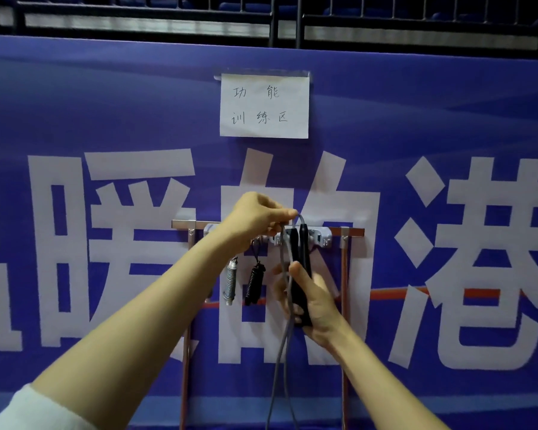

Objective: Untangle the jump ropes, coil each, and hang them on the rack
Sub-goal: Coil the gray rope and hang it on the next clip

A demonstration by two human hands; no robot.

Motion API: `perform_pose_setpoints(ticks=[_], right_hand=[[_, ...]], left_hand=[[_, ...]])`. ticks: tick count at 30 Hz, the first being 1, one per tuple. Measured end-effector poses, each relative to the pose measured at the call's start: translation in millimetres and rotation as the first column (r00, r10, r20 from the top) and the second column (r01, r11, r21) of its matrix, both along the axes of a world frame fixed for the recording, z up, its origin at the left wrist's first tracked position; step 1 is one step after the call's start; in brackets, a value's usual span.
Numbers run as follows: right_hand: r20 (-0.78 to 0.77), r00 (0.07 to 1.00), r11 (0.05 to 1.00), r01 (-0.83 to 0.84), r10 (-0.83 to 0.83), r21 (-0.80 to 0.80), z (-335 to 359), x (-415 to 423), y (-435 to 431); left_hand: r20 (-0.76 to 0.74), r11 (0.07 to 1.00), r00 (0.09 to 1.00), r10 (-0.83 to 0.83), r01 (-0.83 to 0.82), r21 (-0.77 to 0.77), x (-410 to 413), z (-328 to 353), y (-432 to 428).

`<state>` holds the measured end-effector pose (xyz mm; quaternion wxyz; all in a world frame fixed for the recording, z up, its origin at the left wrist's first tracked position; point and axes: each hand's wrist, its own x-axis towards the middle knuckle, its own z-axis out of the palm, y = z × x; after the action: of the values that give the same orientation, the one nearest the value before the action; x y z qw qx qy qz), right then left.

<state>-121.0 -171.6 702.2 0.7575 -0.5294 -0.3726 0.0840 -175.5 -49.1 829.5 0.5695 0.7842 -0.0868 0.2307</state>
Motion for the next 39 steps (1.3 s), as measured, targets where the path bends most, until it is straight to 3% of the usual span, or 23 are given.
perform_pose_setpoints(ticks=[2,9,14,20,25,27,30,33,39], right_hand=[[0.010,0.998,0.998,0.063,-0.063,-0.024,0.4,-4.6,-0.5],[0.119,0.951,0.926,0.305,-0.285,-0.222,5.4,-8.8,3.0],[0.065,0.981,0.954,0.194,-0.184,-0.228,10.8,-12.1,2.5],[-0.034,0.993,0.976,0.101,-0.110,-0.194,11.2,-12.4,0.2],[-0.098,0.991,0.989,0.074,-0.087,-0.126,12.9,-12.1,-0.8],[-0.118,0.990,0.992,0.063,-0.075,-0.105,14.5,-11.7,-2.4],[-0.137,0.990,0.996,0.012,-0.024,-0.085,16.5,-11.9,-4.4],[-0.111,0.992,0.989,-0.072,0.058,-0.128,16.7,-13.4,-7.9],[-0.038,0.994,0.925,-0.107,0.100,-0.366,26.4,-10.9,-21.6]], left_hand=[[0.041,0.996,0.999,0.020,-0.016,-0.090,1.3,-7.1,-1.6],[0.138,0.986,0.989,0.057,-0.034,-0.161,12.1,-26.5,-5.6],[0.173,0.987,0.984,0.054,-0.026,-0.158,15.2,-20.5,-3.1],[0.115,0.924,0.988,-0.102,0.137,-0.356,14.4,-31.7,0.7],[0.052,0.949,0.990,-0.129,0.139,-0.282,15.6,-53.0,0.6],[0.036,0.937,0.974,-0.222,0.224,-0.268,17.8,-57.9,6.4],[0.022,0.885,0.951,-0.310,0.297,-0.360,16.3,-65.9,3.9],[0.005,0.894,0.966,-0.260,0.243,-0.376,16.0,-71.0,5.0],[-0.098,0.865,0.930,-0.354,0.285,-0.414,15.7,-67.9,7.7]])
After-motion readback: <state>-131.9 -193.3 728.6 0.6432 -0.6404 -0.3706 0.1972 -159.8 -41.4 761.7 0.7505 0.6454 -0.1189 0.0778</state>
